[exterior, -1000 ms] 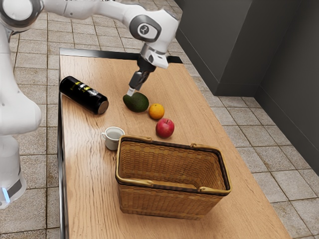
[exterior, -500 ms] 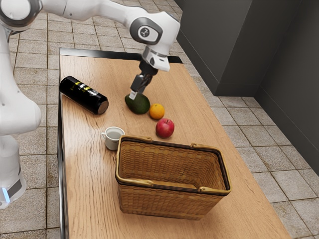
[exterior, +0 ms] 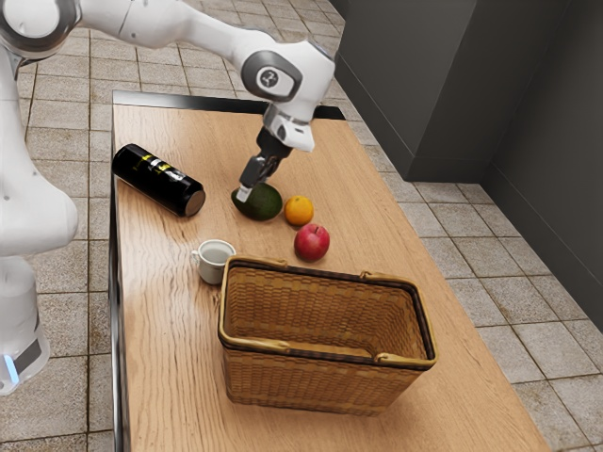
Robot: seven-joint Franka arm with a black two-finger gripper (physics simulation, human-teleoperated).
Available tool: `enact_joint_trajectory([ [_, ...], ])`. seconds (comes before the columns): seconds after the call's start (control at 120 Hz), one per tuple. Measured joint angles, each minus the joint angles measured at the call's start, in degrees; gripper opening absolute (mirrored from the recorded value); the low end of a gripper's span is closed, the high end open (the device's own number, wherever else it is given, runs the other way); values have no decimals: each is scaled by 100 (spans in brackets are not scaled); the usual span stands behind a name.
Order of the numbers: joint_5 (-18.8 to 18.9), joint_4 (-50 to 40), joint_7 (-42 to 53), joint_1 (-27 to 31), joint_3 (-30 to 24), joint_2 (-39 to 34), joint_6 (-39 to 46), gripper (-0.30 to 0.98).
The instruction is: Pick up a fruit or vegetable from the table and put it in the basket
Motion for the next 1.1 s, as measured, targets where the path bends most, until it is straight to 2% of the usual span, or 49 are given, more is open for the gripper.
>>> enact_joint_trajectory([
  [0.192, -14, -123, -97, 42, 114, 0, 98, 69],
  [0.525, -360, -77, -679, -165, 204, -2, 155, 69],
  [1.017, -391, -103, -1271, -316, 220, -9, 168, 69],
  [1.1, -348, -96, -1326, -467, 415, -9, 191, 69],
])
